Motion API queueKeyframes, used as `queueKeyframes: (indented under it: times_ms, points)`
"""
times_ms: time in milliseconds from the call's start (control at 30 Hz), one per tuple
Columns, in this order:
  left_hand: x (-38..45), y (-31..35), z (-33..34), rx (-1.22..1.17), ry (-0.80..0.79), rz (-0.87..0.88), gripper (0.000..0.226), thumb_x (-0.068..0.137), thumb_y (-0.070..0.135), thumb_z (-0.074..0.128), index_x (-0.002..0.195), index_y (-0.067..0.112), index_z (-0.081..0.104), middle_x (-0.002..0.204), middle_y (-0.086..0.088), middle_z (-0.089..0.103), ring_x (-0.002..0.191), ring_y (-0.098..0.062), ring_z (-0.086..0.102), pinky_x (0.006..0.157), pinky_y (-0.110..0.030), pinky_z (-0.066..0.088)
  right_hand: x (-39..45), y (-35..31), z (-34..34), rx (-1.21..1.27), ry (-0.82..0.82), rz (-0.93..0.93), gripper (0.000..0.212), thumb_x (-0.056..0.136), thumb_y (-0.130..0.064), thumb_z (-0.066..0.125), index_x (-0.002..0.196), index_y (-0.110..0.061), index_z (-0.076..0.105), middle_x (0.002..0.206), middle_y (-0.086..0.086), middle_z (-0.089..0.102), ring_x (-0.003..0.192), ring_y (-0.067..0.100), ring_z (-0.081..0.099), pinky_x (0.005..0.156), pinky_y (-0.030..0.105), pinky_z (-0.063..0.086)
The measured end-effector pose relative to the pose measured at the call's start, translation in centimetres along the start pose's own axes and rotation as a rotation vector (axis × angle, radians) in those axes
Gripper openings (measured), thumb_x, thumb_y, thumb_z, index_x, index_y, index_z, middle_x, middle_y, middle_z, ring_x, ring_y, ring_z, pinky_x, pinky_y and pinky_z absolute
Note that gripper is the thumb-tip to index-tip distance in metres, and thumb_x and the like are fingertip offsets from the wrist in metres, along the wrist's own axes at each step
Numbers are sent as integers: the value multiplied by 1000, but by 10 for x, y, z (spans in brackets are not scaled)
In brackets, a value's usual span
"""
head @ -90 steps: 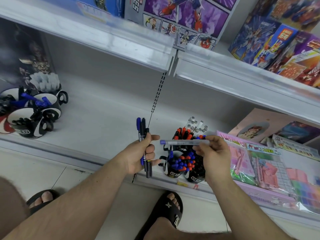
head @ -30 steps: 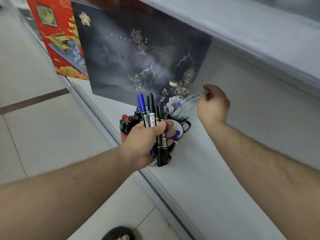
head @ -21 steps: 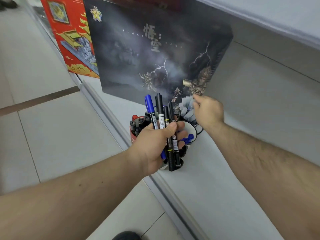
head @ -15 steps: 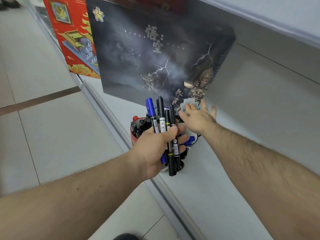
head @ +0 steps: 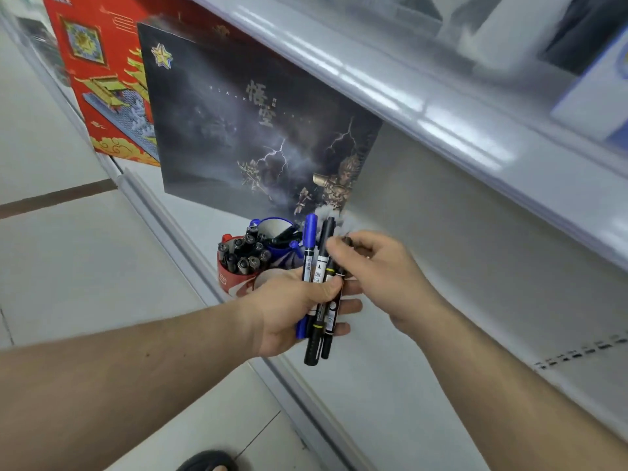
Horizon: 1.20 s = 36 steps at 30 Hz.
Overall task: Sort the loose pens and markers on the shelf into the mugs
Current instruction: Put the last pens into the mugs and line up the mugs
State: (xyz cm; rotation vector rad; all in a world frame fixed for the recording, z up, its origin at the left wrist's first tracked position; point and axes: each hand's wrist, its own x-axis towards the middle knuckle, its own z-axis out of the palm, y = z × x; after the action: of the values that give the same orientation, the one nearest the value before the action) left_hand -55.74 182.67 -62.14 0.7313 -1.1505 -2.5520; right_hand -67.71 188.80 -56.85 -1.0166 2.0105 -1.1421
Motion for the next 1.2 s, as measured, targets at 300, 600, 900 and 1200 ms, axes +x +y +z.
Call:
queueKeyframes:
  times_ms: [300,600,900,1200]
  points:
    - [-28,-1,43,254,-178,-218,27,103,16,44,122,9,62,111,-12,72,102,-33,70,83,-47,57,-79,3,-53,252,207,100,14,94,-5,58,88,-12,69,67,2,56,52,14,47,51,27,40]
    - [-67,12,113,366,-344,-282,30,103,25,42,124,15,61,116,-10,71,102,-34,70,87,-53,54,-157,1,-95,352,387,14,25,94,2,56,114,-11,65,79,8,64,59,18,53,58,28,47]
    - [-91,-69,173,200,-426,-403,35,98,29,46,129,17,58,122,-10,69,108,-37,67,84,-54,54,-261,41,-147,444,619,44,21,98,2,49,105,-8,66,75,10,65,59,19,57,57,30,48]
    - [-111,-185,200,86,-362,-422,33,104,25,39,129,17,59,120,-8,70,106,-30,69,90,-52,54,-386,116,-198,198,1046,171,20,95,-2,56,96,-19,67,72,1,66,55,11,62,59,25,52]
